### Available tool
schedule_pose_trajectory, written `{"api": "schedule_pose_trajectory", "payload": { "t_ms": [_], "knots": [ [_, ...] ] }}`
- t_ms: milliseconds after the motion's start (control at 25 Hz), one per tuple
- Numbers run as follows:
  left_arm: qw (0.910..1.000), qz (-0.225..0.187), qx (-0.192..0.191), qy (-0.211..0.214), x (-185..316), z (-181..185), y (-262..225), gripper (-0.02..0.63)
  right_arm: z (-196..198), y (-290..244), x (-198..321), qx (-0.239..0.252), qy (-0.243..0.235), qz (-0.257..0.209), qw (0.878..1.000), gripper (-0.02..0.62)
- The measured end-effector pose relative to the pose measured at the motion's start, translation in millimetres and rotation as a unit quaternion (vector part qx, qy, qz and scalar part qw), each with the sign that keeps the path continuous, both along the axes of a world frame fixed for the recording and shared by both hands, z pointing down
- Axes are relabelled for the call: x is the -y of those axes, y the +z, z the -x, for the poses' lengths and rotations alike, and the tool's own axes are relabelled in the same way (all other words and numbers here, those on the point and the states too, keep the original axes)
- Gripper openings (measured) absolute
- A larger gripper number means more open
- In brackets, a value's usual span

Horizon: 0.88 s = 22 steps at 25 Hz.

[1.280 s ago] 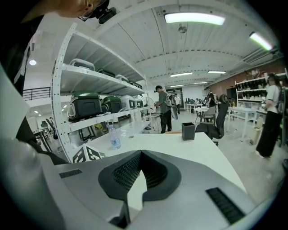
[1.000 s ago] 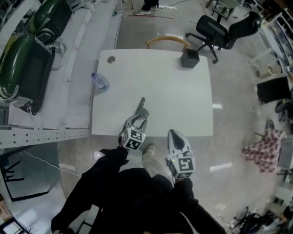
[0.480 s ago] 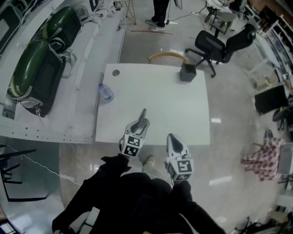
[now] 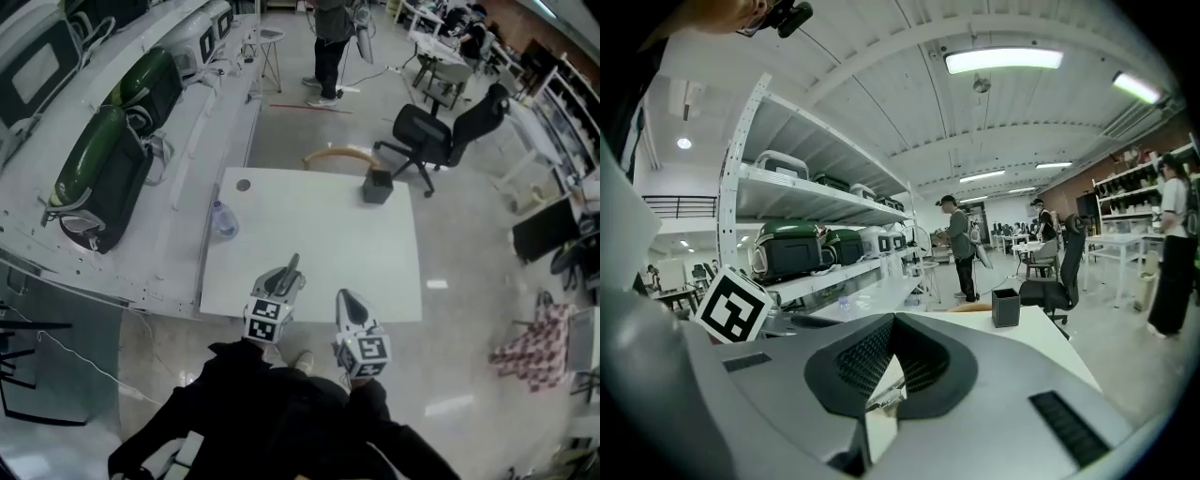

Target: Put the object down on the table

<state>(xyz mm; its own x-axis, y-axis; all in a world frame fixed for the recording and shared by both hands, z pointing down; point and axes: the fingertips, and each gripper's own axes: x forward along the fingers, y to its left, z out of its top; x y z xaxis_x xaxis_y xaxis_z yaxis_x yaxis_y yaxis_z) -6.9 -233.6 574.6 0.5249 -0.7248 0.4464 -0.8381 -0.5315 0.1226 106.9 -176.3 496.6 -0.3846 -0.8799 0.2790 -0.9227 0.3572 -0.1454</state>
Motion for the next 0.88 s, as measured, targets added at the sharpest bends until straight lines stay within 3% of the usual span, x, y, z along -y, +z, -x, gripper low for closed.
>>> {"api": "schedule_pose_trajectory", "payload": {
  "t_ms": [240, 440, 880],
  "knots": [
    [0.9991, -0.016, -0.036, -0.017, -9.2, 2.8, -38.0, 0.089, 1.7, -14.5, 5.7, 0.007, 0.003, -0.012, 1.000, -0.008],
    [0.9976, -0.041, -0.048, -0.027, -11.6, 7.5, -60.4, 0.006, 6.1, -22.4, 9.4, 0.013, -0.003, -0.022, 1.000, -0.008],
    [0.9944, -0.082, -0.059, -0.032, -14.2, 12.4, -96.7, 0.002, 9.4, -40.3, 19.5, 0.020, -0.010, -0.047, 0.999, -0.008]
  ]
}}
